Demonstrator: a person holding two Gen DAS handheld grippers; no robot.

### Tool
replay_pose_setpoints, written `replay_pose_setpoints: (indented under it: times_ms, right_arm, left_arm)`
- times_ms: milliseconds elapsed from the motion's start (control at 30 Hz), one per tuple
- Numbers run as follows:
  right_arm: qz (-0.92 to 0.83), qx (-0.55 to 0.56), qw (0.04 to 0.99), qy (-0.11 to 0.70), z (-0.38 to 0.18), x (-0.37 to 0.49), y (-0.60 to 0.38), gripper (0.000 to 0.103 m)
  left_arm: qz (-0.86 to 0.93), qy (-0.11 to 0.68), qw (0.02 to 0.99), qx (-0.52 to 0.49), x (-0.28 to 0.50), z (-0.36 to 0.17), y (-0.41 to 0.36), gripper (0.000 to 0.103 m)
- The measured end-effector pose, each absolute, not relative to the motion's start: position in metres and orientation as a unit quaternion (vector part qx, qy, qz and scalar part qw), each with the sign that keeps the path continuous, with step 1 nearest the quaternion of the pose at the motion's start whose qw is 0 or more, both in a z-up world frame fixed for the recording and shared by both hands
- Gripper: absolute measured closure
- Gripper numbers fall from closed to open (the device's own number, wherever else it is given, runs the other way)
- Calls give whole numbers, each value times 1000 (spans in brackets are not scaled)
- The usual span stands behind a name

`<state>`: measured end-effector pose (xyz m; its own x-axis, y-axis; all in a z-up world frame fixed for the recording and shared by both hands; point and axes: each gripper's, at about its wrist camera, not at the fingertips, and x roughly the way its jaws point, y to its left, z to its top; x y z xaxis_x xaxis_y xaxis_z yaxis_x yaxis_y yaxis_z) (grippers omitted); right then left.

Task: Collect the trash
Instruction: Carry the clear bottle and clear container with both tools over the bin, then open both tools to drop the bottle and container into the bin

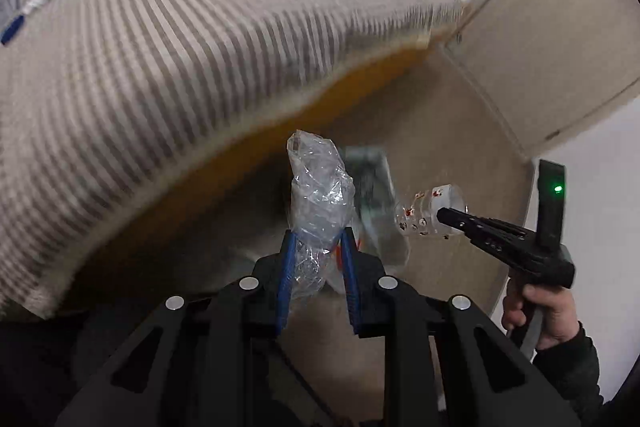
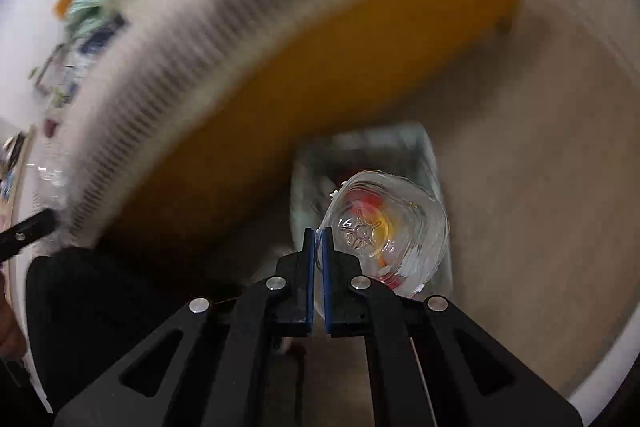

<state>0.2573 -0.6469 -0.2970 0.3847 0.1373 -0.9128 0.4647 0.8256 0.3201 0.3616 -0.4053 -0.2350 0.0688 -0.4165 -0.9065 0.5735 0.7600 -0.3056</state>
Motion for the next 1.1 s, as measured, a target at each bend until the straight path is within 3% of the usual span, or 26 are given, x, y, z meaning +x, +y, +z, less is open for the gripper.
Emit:
replay_pose_setpoints:
  times_ms: [233, 467, 500, 533, 567, 600, 767, 1100]
  right_arm:
    - [-112, 301, 750, 579, -358, 253, -652, 99]
    - [-113, 294, 763, 564, -387, 316, -669, 98]
    - [-111, 302, 767, 556, -390, 327, -673, 90]
    - [-114, 305, 762, 560, -395, 336, -678, 57]
    - [-124, 306, 757, 563, -397, 341, -682, 40]
    - [-129, 312, 762, 553, -395, 344, -686, 34]
    - [-146, 335, 765, 530, -390, 328, -700, 34]
    - [-230, 364, 737, 521, -385, 218, -712, 34]
  left_arm:
    - [-341, 661, 662, 91, 349, -302, -439, 83]
    - [-338, 687, 636, 98, 346, -335, -467, 83]
    - [-338, 694, 628, 100, 345, -343, -471, 83]
    - [-336, 698, 624, 101, 342, -347, -472, 83]
    - [-334, 704, 618, 103, 341, -354, -474, 83]
    - [-334, 709, 612, 106, 340, -359, -476, 83]
    - [-326, 730, 593, 94, 346, -377, -481, 83]
    - [-311, 775, 537, 115, 338, -421, -522, 83]
